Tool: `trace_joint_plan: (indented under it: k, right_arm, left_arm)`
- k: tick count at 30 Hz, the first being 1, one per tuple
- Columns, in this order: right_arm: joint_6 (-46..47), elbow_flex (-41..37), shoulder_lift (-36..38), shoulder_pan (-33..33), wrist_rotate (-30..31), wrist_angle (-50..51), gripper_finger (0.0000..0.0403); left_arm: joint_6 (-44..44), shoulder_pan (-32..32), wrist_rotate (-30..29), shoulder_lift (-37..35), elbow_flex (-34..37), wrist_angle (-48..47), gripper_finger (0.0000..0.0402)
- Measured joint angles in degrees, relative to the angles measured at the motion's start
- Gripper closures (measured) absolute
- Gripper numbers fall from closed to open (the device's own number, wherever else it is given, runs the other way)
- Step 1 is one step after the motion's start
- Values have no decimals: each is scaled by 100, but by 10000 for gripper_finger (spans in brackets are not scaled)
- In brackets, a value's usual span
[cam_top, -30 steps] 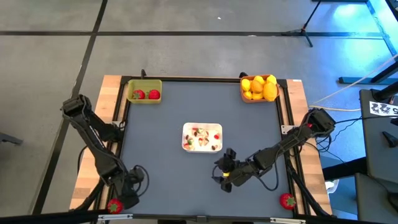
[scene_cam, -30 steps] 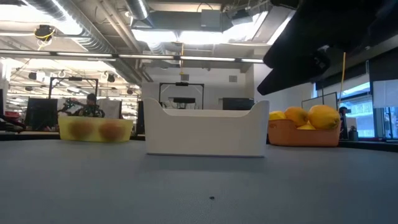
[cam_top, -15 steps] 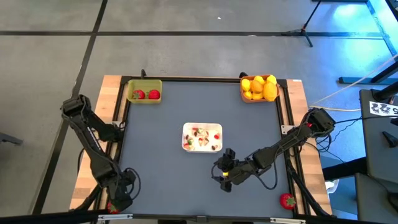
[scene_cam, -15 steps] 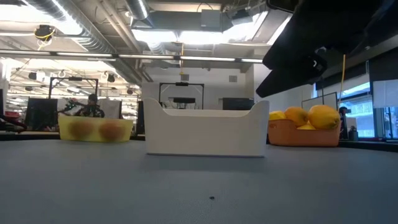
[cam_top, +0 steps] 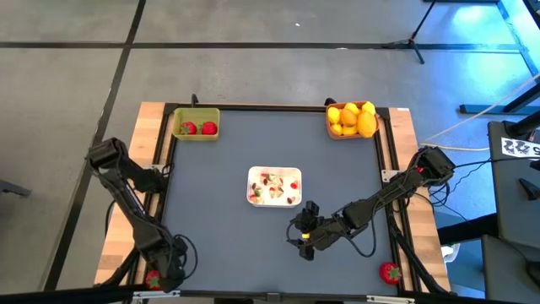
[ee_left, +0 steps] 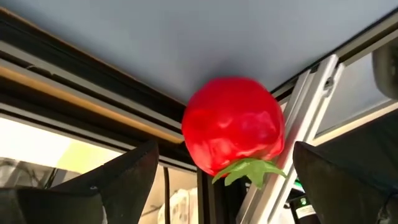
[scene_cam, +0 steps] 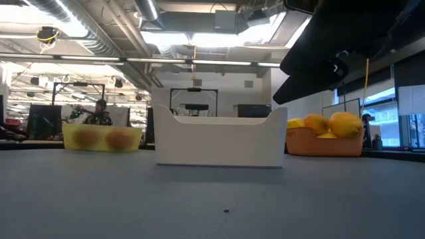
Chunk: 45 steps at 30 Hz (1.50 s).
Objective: Sort produce into baskets
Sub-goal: Put the red tomato into the yellow bin
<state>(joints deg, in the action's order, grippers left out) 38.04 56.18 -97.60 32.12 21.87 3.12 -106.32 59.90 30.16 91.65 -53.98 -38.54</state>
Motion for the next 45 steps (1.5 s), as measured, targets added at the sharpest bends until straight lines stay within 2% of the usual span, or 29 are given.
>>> trace_joint_plan:
  k: [9, 13, 18, 29, 36, 39, 45]
  right_arm:
    - [0, 0, 0, 0, 2, -7, 84]
    - [-4, 0, 0, 0, 6, -5, 84]
    - [-55, 0, 0, 0, 57, -7, 84]
    - [-86, 0, 0, 7, 61, -14, 84]
    - [-105, 0, 0, 7, 103, 1, 84]
    - [-105, 0, 0, 9, 105, 12, 84]
    - [-105, 0, 0, 9, 105, 22, 84]
  left_arm:
    - [310, -156, 213, 66, 16, 97, 39]
    - [655, -380, -14, 139, 35, 155, 39]
    - [972, -548, 18, 103, 31, 98, 39]
    - [593, -23, 116, 275, 17, 529, 39]
    - [692, -18, 590, 558, -6, 420, 41]
    - [833, -34, 598, 573, 2, 401, 63]
    - [1000, -202, 592, 580, 22, 350, 144]
